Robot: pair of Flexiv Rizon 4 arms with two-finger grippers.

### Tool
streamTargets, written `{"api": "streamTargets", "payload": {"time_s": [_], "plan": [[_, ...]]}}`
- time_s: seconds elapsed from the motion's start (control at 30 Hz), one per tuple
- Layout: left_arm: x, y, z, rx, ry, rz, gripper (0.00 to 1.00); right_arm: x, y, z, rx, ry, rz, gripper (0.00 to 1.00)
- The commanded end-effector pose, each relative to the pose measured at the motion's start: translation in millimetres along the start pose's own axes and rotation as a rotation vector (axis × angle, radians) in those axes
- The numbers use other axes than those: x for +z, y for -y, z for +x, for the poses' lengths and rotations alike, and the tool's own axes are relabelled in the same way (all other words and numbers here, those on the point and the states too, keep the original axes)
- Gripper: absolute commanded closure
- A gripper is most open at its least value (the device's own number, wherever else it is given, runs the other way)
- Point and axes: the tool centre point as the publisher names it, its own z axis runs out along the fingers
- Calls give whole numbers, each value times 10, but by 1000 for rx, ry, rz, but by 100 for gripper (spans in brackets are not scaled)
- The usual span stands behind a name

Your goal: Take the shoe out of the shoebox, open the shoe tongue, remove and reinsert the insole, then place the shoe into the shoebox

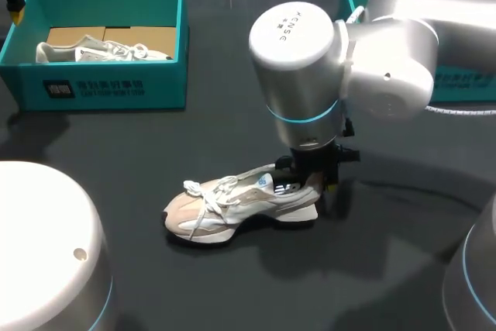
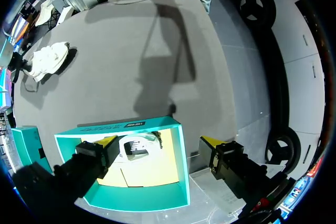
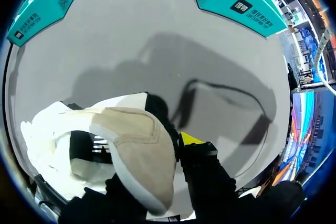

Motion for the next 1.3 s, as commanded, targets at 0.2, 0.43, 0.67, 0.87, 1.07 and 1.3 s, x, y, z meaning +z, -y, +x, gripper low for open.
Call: {"api": "streamTargets", "payload": {"time_s": [0.2,0.43,0.67,0.87,1.07,1.3], "plan": [[-1,5,5,1,-1,-1,0,174,-22,37,0,-13,14,100],[-1,5,5,1,-1,-1,0,271,-10,48,0,-23,31,100],[-1,5,5,1,-1,-1,0,341,-6,41,6,-37,46,100],[-1,5,5,1,-1,-1,0,399,3,40,2,-48,43,100],[-1,5,5,1,-1,-1,0,422,2,37,5,-56,51,66],[-1,5,5,1,-1,-1,0,417,4,31,8,-62,47,61]]}}
